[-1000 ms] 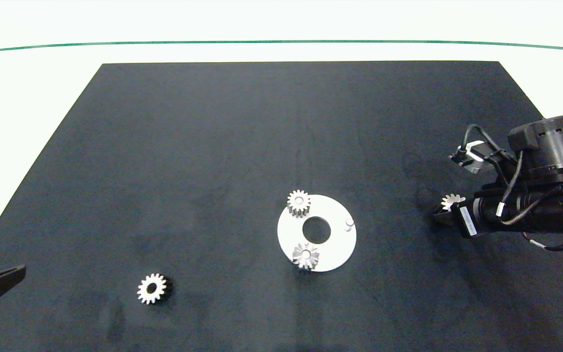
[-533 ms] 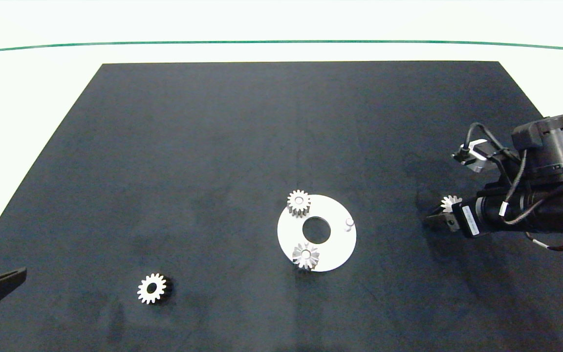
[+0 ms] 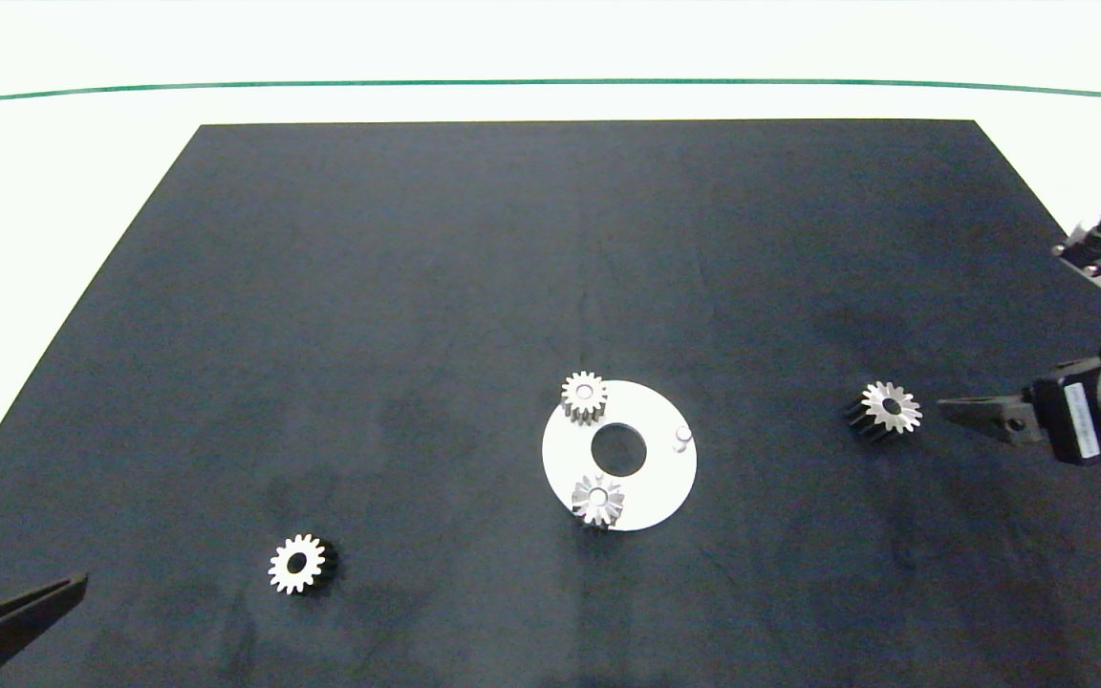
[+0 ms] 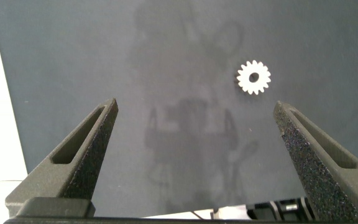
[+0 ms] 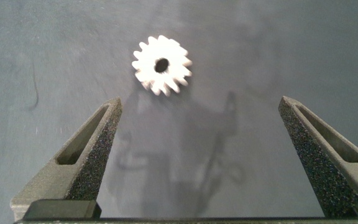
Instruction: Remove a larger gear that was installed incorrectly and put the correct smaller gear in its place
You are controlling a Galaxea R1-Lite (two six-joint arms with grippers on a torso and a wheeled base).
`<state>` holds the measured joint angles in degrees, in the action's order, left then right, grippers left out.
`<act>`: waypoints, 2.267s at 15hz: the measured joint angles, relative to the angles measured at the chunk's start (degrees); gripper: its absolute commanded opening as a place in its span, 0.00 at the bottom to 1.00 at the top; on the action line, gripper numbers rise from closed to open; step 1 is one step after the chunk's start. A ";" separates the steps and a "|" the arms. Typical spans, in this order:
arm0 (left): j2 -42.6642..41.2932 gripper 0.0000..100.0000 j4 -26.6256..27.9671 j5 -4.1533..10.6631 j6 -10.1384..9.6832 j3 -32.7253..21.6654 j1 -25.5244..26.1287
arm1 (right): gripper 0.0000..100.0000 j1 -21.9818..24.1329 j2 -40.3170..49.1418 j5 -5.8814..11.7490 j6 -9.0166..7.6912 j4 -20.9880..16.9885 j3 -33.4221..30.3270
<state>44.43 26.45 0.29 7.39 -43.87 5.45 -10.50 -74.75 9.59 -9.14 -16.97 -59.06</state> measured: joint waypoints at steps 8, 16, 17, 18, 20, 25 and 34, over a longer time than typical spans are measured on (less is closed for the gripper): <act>3.63 1.00 0.02 0.04 6.03 3.11 10.95 | 1.00 1.22 10.92 0.85 0.13 -3.78 -0.24; 10.22 1.00 -7.28 -0.20 5.58 4.99 18.49 | 1.00 1.10 11.74 0.71 0.35 -3.93 -1.16; 10.91 1.00 -10.73 -0.18 5.64 6.51 19.13 | 1.00 1.11 11.80 0.73 0.38 -3.93 -1.30; 11.57 1.00 -13.48 -0.16 5.73 7.96 19.63 | 1.00 1.13 11.82 0.71 0.41 -3.93 -1.40; 12.79 1.00 -19.59 0.01 5.81 11.74 20.18 | 1.00 1.18 11.86 0.71 0.57 -3.93 -1.46; 16.12 1.00 -22.80 0.17 5.78 15.54 20.26 | 1.00 1.24 11.91 0.71 0.68 -3.93 -1.49; 23.53 1.00 -36.27 0.65 5.89 20.89 19.99 | 1.00 1.73 12.02 0.71 0.71 -3.93 -1.49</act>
<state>67.96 -9.81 0.94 13.28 -22.98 25.44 -8.77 -62.73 10.30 -8.44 -20.89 -60.55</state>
